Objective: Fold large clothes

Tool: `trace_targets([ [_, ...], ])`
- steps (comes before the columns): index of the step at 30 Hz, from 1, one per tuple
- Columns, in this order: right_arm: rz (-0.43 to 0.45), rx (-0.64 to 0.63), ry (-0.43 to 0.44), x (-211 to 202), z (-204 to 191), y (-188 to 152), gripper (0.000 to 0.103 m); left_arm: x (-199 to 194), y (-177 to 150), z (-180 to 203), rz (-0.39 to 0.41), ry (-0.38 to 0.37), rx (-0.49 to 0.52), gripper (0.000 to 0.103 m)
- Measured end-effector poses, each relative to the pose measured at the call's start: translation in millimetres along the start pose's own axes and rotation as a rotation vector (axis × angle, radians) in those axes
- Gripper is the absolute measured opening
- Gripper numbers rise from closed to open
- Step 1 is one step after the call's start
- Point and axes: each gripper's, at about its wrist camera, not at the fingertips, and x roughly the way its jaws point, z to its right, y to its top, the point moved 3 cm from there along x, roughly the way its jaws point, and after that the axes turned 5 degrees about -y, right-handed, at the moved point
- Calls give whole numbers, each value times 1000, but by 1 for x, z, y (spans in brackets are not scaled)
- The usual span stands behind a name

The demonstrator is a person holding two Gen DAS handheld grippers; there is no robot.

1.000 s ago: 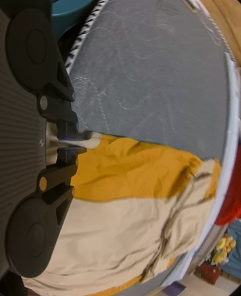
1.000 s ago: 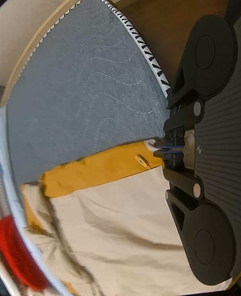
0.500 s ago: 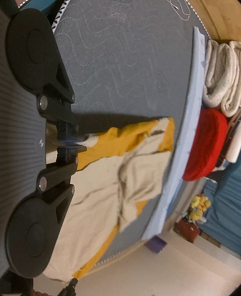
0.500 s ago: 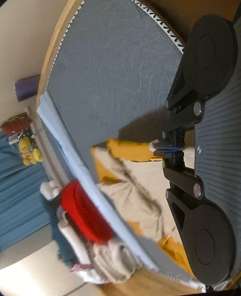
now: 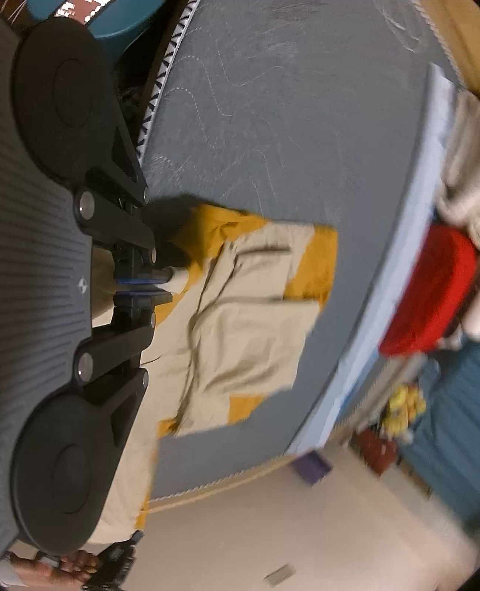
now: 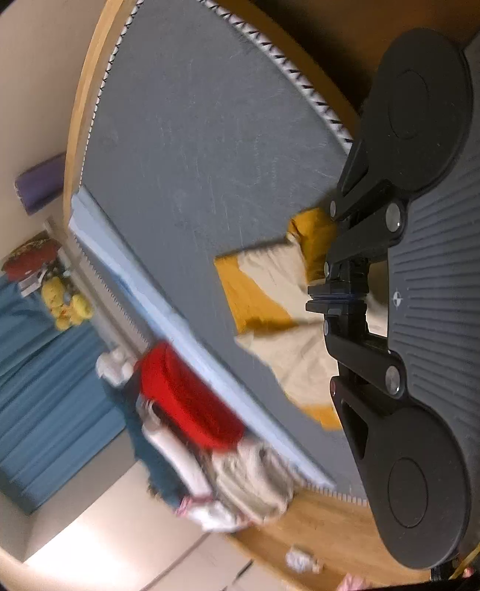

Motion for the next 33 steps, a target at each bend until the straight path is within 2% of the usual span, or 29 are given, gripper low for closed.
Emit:
trace_targets([
  [4,-44,-60,-34,94,-21,40,0,89,56,-33,-15,-9,-101,6],
  [5,-32,-71,-47,120,-26,52,1,109,69,-42,-10,-6,-136,11],
  [6,-17,-79,-80,138,-27,62,2,126,81,-49,1,11,-160,17],
  [7,3,-69,-143,157,-24,72,7,140,93,-54,12,34,-168,23],
  [9,40,-26,-179,178,-13,85,13,154,107,-65,67,71,-184,56],
  [11,53,24,-197,193,2,87,21,153,109,-78,177,86,-225,61],
  [12,56,32,-198,199,10,83,24,153,105,-87,229,65,-241,63],
  [13,55,27,-195,205,16,77,27,156,100,-93,225,65,-262,63],
  [14,49,14,-191,211,22,68,29,162,98,-99,164,111,-312,62],
  [15,37,-2,-187,217,28,59,29,165,97,-99,148,118,-320,62],
  [16,9,-14,-185,225,33,51,30,168,98,-92,156,103,-274,62],
  [17,-70,-18,-203,238,35,46,31,172,102,-84,147,109,-214,62],
  [18,-80,-25,-186,242,33,47,31,178,104,-74,134,136,-130,63],
  [20,-64,-91,-152,250,23,49,41,194,106,-63,101,188,-30,63],
  [22,-106,-153,-157,266,15,47,50,209,107,-56,71,204,15,63],
  [24,-180,-179,-142,284,7,44,50,221,109,-52,65,210,41,63],
  [27,-205,-245,-138,301,-5,45,52,239,111,-45,54,225,87,63],
  [31,-230,-224,-135,311,-2,40,50,261,114,-41,37,248,122,63],
  [32,-232,-219,-127,311,-1,39,46,264,116,-40,43,261,134,63],
  [33,-225,-223,-117,309,-1,39,34,266,116,-40,50,276,148,62],
])
